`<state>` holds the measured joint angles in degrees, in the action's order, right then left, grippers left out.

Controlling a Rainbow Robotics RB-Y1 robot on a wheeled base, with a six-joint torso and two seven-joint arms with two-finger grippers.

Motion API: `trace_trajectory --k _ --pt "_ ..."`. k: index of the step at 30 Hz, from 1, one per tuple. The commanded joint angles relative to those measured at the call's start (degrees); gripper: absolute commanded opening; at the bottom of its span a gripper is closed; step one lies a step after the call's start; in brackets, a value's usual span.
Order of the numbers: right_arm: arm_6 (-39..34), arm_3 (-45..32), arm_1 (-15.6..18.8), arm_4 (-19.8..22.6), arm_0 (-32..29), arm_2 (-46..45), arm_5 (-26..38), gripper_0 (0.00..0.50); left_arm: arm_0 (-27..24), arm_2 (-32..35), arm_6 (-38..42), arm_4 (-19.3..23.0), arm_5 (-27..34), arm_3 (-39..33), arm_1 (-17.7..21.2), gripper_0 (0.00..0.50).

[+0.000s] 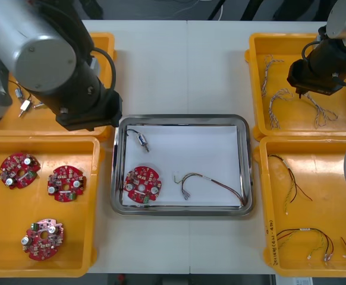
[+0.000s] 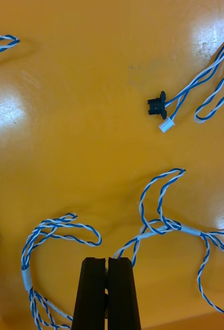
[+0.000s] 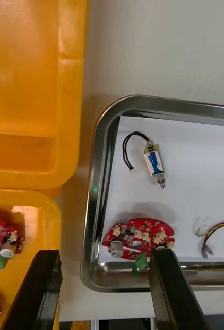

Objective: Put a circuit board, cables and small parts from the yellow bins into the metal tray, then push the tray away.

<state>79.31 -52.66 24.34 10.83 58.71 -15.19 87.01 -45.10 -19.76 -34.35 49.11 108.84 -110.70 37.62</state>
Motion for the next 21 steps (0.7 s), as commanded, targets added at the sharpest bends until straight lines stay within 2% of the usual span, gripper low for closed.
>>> trace_trajectory --k 1,2,3,4,7,14,18,21 --pt "-1.71 -1.57 -0.43 -0.63 2.90 -0.54 0.35 0.313 -2.72 4.03 1.91 3.62 1.16 -1.89 5.18 0.500" --pt "-1.62 -1.57 -0.43 -0.63 2.90 -0.54 0.27 0.414 -2.72 4.56 1.47 4.41 1.16 -1.89 5.97 0.500" --pt "-1.62 -1.57 -0.43 -0.63 2.90 -0.54 0.35 0.477 -2.89 4.56 0.77 5.03 1.16 -1.72 7.11 0.500" --pt "-1.62 -1.57 -0.43 -0.72 2.90 -0.54 0.35 0.498 -2.89 4.65 0.16 5.47 1.16 -1.63 7.64 0.500" --pt "-1.71 -1.66 -0.17 -0.81 2.90 -0.54 0.35 0.500 -2.98 5.35 -3.71 8.37 1.16 0.31 10.54 0.500" --pt "-1.44 -2.54 1.59 -0.63 2.90 -0.54 2.02 0.500 -3.24 8.42 -12.06 12.41 1.16 5.40 13.71 0.500" --pt "-0.12 -4.74 3.61 0.16 2.63 -0.54 5.01 0.500 -4.91 9.48 -17.33 12.68 1.16 9.36 14.41 0.500" --pt "4.27 -6.85 4.75 0.77 1.58 -0.54 6.33 0.500 -5.70 10.62 -20.94 12.68 1.16 12.17 14.59 0.500"
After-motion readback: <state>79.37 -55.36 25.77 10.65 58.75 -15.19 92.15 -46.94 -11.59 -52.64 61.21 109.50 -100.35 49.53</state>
